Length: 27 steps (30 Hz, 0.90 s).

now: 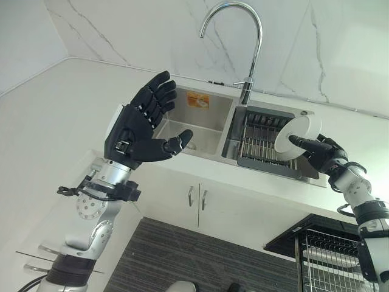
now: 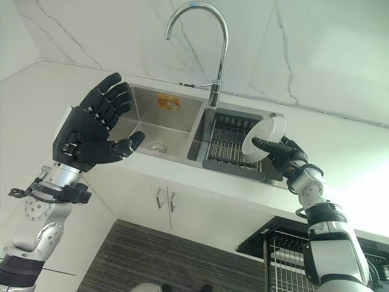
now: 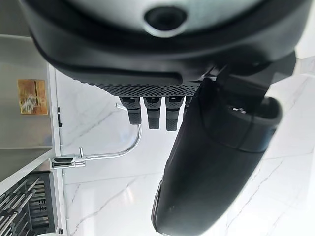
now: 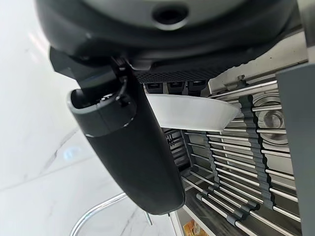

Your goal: Place the dishes in the dishwasher.

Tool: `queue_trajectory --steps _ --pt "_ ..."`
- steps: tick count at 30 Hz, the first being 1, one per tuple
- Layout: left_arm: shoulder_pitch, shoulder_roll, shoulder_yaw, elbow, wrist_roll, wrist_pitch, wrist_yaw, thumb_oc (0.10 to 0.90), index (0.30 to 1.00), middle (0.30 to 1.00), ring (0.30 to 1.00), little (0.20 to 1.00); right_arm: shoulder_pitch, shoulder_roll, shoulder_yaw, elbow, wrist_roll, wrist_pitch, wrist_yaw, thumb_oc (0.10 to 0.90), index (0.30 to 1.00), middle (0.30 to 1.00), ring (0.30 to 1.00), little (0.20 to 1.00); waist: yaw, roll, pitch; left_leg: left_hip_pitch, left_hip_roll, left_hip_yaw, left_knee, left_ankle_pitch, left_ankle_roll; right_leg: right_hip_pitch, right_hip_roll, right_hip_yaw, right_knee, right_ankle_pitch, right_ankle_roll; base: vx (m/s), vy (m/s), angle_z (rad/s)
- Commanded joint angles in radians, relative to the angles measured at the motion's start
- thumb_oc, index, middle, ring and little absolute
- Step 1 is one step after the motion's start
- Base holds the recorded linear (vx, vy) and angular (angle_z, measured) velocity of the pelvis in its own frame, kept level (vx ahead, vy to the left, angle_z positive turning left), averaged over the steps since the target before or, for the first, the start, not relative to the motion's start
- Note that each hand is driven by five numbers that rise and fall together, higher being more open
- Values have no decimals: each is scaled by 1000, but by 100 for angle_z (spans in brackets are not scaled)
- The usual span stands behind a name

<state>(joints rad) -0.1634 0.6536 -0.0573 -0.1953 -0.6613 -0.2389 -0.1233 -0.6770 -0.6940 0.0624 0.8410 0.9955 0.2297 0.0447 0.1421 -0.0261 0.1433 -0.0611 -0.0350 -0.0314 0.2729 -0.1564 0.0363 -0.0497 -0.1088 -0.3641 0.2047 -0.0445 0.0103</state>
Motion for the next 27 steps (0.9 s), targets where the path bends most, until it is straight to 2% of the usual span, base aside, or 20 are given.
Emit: queue_trajectory --steps 1,7,8,9,10,11,18,20,23,27 --pt "-41 54 8 -68 -30 -81 -11 800 900 900 900 900 -137 -76 14 -9 75 -83 -1 800 900 900 900 900 11 1 -86 18 73 99 27 -67 -69 52 6 43 95 -169 41 66 -17 4" --pt "-38 54 10 -70 -25 -65 -9 800 900 900 900 900 -124 -70 3 -9 59 -93 -50 800 900 900 900 900 11 1 -81 20 73 97 27 -65 -67 58 6 40 95 -170 38 69 -21 1" --pt "-38 54 9 -69 -23 -63 -9 800 900 900 900 900 -124 -69 2 -8 53 -96 -65 648 672 672 672 672 11 1 -80 21 73 98 27 -65 -67 59 5 40 95 -170 38 52 -19 1" --pt "-38 54 8 -68 -23 -62 -8 800 900 900 900 900 -125 -68 2 -5 45 -101 -84 563 545 545 545 545 11 1 -80 21 73 97 27 -65 -67 60 5 39 95 -170 38 54 -21 3" --pt "-38 54 6 -65 -23 -60 -7 800 900 900 900 900 -127 -67 1 2 35 -106 -101 456 385 385 385 385 11 2 -79 22 73 97 27 -65 -67 61 5 39 95 -169 37 56 -21 5" --pt "-39 55 5 -63 -22 -58 -7 800 900 900 900 900 -129 -67 0 7 25 -108 -115 400 300 300 300 300 11 2 -79 23 73 97 27 -65 -66 62 4 39 95 -169 38 60 -23 9" --pt "-56 64 -14 -55 15 -14 36 800 900 900 900 900 -166 -51 22 79 -42 -123 -226 400 300 300 300 300 18 10 -79 21 67 94 27 -65 -62 61 3 41 95 -166 39 58 -34 5" --pt "-54 68 -12 -54 19 -5 46 800 900 900 900 900 -176 -48 21 102 -6 -124 -231 400 300 300 300 300 21 13 -80 19 67 95 27 -64 -61 58 2 42 95 -165 40 20 -13 0" --pt "-53 74 -6 -55 13 4 49 800 900 900 900 900 -174 -32 7 102 27 -149 -246 400 300 300 300 300 22 17 -80 16 68 97 27 -64 -61 55 0 40 95 -164 41 -12 6 0" --pt "-39 65 1 -61 12 -9 40 800 900 900 900 900 -162 -8 13 71 4 -220 -234 400 300 300 300 300 23 20 -82 13 67 99 27 -65 -61 52 -3 40 95 -163 42 -80 48 0"
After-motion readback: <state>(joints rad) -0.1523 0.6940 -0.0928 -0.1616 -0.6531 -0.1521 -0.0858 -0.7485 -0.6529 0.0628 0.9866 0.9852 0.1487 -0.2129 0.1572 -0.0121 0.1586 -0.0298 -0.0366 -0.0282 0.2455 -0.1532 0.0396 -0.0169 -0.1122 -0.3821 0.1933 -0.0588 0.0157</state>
